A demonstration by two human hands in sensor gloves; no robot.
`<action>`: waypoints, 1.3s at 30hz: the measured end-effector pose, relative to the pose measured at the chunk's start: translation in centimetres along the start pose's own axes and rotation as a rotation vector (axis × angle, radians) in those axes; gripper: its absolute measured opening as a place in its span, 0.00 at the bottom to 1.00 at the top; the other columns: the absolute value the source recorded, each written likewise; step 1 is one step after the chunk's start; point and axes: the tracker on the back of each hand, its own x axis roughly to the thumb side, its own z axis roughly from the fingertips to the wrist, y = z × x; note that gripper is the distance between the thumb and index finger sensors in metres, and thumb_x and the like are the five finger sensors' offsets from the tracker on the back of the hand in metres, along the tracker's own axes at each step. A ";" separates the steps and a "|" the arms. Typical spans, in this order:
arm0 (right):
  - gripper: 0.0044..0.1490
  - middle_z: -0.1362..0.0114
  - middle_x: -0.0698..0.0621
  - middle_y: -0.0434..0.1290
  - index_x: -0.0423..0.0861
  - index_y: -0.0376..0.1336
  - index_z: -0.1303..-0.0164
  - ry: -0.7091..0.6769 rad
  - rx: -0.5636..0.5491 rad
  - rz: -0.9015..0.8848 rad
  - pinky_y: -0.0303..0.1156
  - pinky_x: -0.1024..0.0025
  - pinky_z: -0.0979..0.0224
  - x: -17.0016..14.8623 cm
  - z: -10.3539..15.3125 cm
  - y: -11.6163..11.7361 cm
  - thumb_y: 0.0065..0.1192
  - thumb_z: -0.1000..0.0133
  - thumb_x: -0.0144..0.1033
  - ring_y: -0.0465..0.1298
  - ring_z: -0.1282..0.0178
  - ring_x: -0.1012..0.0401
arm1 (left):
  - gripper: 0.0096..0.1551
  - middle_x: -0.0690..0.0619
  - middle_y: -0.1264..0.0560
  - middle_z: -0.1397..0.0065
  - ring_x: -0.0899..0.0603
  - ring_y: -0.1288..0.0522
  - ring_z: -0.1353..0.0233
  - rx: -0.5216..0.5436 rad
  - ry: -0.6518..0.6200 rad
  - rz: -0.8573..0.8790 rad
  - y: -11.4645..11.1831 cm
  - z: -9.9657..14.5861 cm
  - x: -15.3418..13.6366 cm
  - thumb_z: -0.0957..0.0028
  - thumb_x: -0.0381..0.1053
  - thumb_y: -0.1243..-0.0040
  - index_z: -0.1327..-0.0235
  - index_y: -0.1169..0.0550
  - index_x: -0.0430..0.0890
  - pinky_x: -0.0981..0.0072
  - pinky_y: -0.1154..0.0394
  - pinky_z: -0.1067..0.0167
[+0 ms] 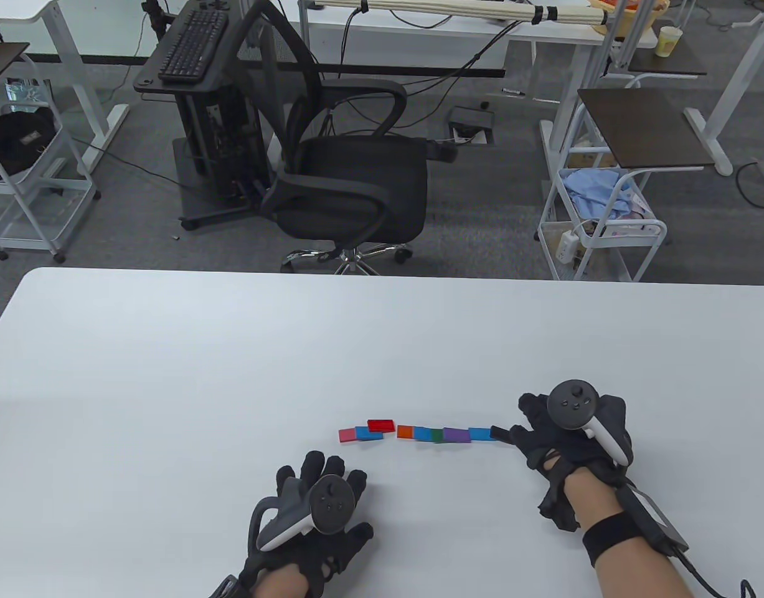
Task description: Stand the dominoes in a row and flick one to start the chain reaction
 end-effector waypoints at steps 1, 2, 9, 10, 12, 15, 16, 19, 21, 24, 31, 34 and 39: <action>0.40 0.15 0.44 0.49 0.52 0.50 0.26 0.002 0.003 -0.001 0.29 0.34 0.22 -0.1 0.3 -0.1 0.63 0.43 0.51 0.39 0.18 0.37 | 0.47 0.45 0.66 0.16 0.34 0.74 0.19 0.000 -0.001 0.000 0.0 0.0 0.0 0.49 0.68 0.51 0.22 0.52 0.55 0.25 0.76 0.34; 0.39 0.15 0.44 0.49 0.52 0.50 0.26 0.002 0.005 0.002 0.29 0.34 0.22 -0.2 0.5 -0.2 0.62 0.43 0.51 0.38 0.18 0.37 | 0.47 0.45 0.66 0.16 0.34 0.74 0.19 0.000 -0.001 0.000 0.0 0.0 0.0 0.49 0.68 0.51 0.22 0.52 0.55 0.25 0.76 0.34; 0.38 0.15 0.44 0.51 0.52 0.51 0.26 -0.013 -0.038 0.000 0.29 0.34 0.22 -1.0 2.7 -0.8 0.63 0.43 0.50 0.38 0.18 0.37 | 0.47 0.45 0.66 0.16 0.34 0.74 0.19 0.000 -0.006 0.000 0.0 -0.1 0.1 0.49 0.68 0.51 0.22 0.52 0.55 0.25 0.76 0.34; 0.38 0.15 0.44 0.51 0.52 0.51 0.26 -0.018 -0.036 0.004 0.29 0.34 0.22 -1.0 3.0 -0.8 0.63 0.43 0.50 0.38 0.18 0.37 | 0.47 0.45 0.66 0.16 0.34 0.74 0.19 0.000 -0.007 -0.002 -0.1 -0.1 0.1 0.49 0.68 0.51 0.22 0.52 0.55 0.25 0.76 0.34; 0.38 0.15 0.44 0.51 0.52 0.51 0.26 -0.030 -0.039 0.001 0.29 0.34 0.22 -1.0 3.6 -0.8 0.62 0.43 0.50 0.38 0.18 0.37 | 0.47 0.45 0.66 0.16 0.34 0.74 0.19 0.000 -0.010 -0.005 -0.1 -0.1 0.2 0.49 0.68 0.51 0.22 0.53 0.55 0.25 0.76 0.34; 0.38 0.15 0.44 0.51 0.52 0.51 0.26 -0.050 -0.046 -0.001 0.29 0.34 0.22 -1.0 4.6 -0.6 0.63 0.43 0.50 0.38 0.18 0.37 | 0.47 0.45 0.66 0.16 0.34 0.74 0.19 0.004 -0.014 -0.004 -0.1 -0.1 0.4 0.49 0.68 0.51 0.22 0.53 0.55 0.25 0.76 0.34; 0.38 0.15 0.44 0.51 0.52 0.51 0.26 -0.058 -0.040 0.003 0.29 0.34 0.22 -1.0 5.0 -0.5 0.62 0.43 0.50 0.38 0.18 0.37 | 0.47 0.45 0.66 0.16 0.34 0.74 0.19 0.006 -0.016 -0.004 -0.1 -0.2 0.5 0.49 0.68 0.51 0.22 0.52 0.55 0.25 0.76 0.34; 0.38 0.15 0.44 0.51 0.52 0.51 0.26 -0.074 -0.031 0.009 0.29 0.34 0.22 -1.0 6.1 0.0 0.62 0.43 0.50 0.38 0.18 0.37 | 0.47 0.45 0.66 0.16 0.34 0.74 0.19 0.006 -0.022 -0.011 -0.2 -0.2 0.7 0.49 0.68 0.51 0.22 0.52 0.55 0.25 0.76 0.34; 0.38 0.15 0.44 0.51 0.52 0.51 0.26 -0.085 -0.030 0.015 0.29 0.34 0.22 -1.0 6.7 0.3 0.62 0.43 0.50 0.38 0.18 0.37 | 0.47 0.45 0.66 0.16 0.34 0.74 0.19 0.008 -0.023 -0.014 -0.2 -0.2 0.8 0.49 0.68 0.51 0.22 0.52 0.55 0.25 0.76 0.34; 0.38 0.15 0.43 0.50 0.52 0.51 0.26 -0.101 -0.020 0.035 0.29 0.34 0.22 -1.2 7.6 1.0 0.62 0.43 0.51 0.37 0.18 0.37 | 0.47 0.45 0.66 0.16 0.34 0.74 0.19 0.010 -0.024 -0.016 -0.2 -0.2 0.8 0.49 0.68 0.51 0.22 0.53 0.55 0.25 0.76 0.34; 0.38 0.15 0.44 0.49 0.53 0.51 0.26 -0.126 0.002 0.065 0.28 0.35 0.22 -1.7 8.8 2.7 0.62 0.43 0.51 0.35 0.18 0.37 | 0.47 0.45 0.66 0.16 0.34 0.74 0.19 0.011 -0.021 -0.012 -0.2 -0.1 0.7 0.49 0.68 0.51 0.22 0.52 0.55 0.25 0.76 0.34; 0.39 0.14 0.44 0.47 0.53 0.50 0.25 -0.138 0.019 0.085 0.25 0.35 0.23 -1.9 9.0 3.4 0.61 0.42 0.51 0.32 0.19 0.38 | 0.47 0.45 0.66 0.16 0.34 0.74 0.19 0.011 -0.019 -0.012 -0.2 -0.1 0.7 0.49 0.68 0.51 0.22 0.52 0.55 0.25 0.76 0.34; 0.39 0.14 0.44 0.46 0.53 0.49 0.25 -0.153 0.034 0.092 0.24 0.35 0.23 -2.1 9.0 4.6 0.61 0.42 0.52 0.30 0.19 0.38 | 0.47 0.45 0.66 0.16 0.34 0.74 0.19 0.008 -0.016 -0.010 -0.2 -0.2 0.8 0.49 0.68 0.51 0.22 0.53 0.55 0.25 0.76 0.34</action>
